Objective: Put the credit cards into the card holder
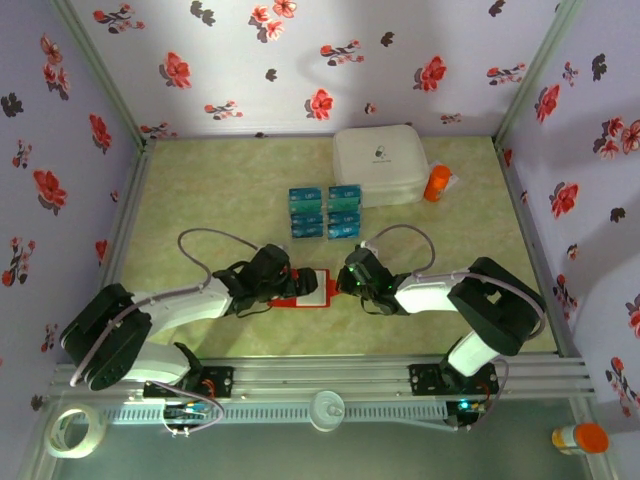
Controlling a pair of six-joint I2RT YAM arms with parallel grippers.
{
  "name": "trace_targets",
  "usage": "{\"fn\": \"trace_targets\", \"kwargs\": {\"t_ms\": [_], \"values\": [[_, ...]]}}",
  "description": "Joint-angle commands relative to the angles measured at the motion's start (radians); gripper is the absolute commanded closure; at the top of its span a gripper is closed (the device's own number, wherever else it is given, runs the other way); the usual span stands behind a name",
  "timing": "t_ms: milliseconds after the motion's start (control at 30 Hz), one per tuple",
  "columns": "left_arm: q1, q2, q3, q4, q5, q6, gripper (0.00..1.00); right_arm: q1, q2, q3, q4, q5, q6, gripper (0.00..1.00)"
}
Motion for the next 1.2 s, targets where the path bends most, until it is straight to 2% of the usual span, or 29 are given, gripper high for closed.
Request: {"fn": "trace_targets", "kwargs": {"t_ms": [0,233,567,833,1167], "values": [[0.006,0.001,-0.03,0.036,-0.051,0.042,0.0,-0.002,0.042,-0.022,-0.031,-0.025,0.016,0.99],[-0.002,0.011,-0.055,0.05,-0.071,0.07,0.0,-0.001,0.025,0.003,-0.065,-0.053,-0.012,0.99],[-0.014,-0.029,-0.053,0.027,-0.092,0.081,0.0,-0.001,-0.066,0.177,-0.296,-0.101,-0.156,0.97],[-0.016,-0.067,-0.053,0.018,-0.103,0.074,0.0,0.005,0.008,0.281,-0.32,-0.169,-0.171,0.98],[-0.016,-0.076,-0.026,-0.038,-0.117,0.125,0.0,0.027,0.139,0.328,-0.278,-0.186,-0.144,0.99]]}}
